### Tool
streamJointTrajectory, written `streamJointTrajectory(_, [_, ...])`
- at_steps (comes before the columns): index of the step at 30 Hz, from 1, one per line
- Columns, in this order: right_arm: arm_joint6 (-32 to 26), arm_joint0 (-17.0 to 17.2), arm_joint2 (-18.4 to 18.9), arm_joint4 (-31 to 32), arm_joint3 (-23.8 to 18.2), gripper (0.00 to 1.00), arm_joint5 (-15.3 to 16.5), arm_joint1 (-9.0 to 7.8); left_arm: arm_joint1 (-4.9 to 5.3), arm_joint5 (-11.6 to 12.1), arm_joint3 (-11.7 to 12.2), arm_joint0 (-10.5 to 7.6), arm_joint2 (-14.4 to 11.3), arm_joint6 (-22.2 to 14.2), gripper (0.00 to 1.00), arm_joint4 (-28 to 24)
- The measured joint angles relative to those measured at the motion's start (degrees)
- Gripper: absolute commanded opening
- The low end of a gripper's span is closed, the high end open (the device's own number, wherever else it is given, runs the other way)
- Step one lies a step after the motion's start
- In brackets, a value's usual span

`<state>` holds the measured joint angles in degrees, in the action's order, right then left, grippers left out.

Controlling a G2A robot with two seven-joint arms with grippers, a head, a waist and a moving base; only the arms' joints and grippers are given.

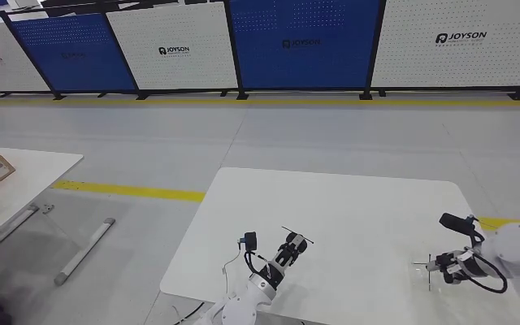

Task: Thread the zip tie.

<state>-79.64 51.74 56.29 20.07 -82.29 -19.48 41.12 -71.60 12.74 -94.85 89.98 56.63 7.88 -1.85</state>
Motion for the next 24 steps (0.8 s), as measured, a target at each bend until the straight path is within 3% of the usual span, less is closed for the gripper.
streamJointTrajectory(6, [0.0, -1.2, -2.09, 0.97, 1.29, 0.27, 0.0, 0.66, 0.0, 0.0, 0.0, 0.0, 0.0, 0.0, 0.0, 0.0])
streamJointTrajectory(7, [0.0, -1.48, -2.58, 1.15, 1.58, 0.22, 0.0, 0.83, 0.0, 0.0, 0.0, 0.0, 0.0, 0.0, 0.0, 0.0])
streamJointTrajectory(14, [0.0, -3.43, -5.65, 2.31, 3.57, 0.2, 0.0, 2.0, 0.0, 0.0, 0.0, 0.0, 0.0, 0.0, 0.0, 0.0])
streamJointTrajectory(16, [0.0, -4.1, -6.64, 3.14, 4.37, 0.24, 0.0, 2.41, 0.0, 0.0, 0.0, 0.0, 0.0, 0.0, 0.0, 0.0])
streamJointTrajectory(24, [0.0, -6.19, -9.03, 3.94, 7.0, 0.18, 0.0, 3.94, 0.0, 0.0, 0.0, 0.0, 0.0, 0.0, 0.0, 0.0])
